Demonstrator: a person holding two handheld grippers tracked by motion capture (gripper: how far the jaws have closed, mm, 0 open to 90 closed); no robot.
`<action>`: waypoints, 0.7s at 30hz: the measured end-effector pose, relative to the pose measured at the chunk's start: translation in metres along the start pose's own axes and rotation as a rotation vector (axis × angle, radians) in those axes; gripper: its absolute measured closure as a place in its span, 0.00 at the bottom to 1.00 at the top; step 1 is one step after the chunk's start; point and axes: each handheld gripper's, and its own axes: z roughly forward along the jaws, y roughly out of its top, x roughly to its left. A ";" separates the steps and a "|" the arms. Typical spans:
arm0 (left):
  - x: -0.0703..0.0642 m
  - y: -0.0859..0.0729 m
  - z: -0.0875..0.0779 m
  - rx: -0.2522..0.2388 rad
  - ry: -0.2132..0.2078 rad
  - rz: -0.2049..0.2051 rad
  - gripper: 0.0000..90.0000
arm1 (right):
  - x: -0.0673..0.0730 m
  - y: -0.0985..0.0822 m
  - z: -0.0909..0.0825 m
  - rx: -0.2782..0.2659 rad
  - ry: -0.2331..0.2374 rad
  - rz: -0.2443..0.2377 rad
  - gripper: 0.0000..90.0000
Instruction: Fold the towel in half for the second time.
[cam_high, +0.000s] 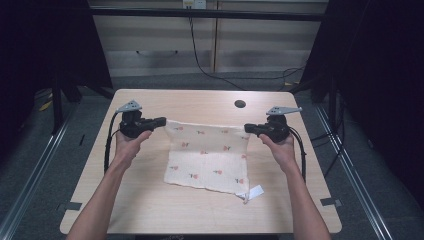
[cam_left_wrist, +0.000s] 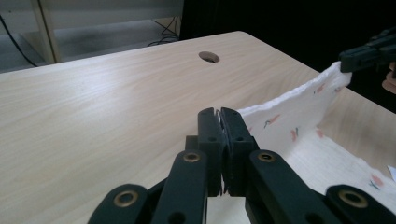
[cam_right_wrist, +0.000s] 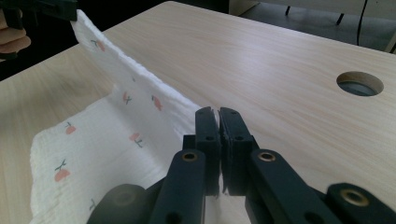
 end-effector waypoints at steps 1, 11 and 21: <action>-0.002 -0.002 -0.003 -0.003 -0.004 0.005 0.98 | 0.001 -0.001 -0.002 -0.005 0.002 -0.002 0.97; -0.023 -0.020 -0.027 0.000 -0.047 0.067 0.98 | 0.028 -0.014 -0.025 -0.014 0.033 -0.071 0.97; -0.037 -0.041 -0.035 0.009 -0.076 0.080 0.98 | 0.054 -0.047 -0.039 0.023 0.067 -0.096 0.97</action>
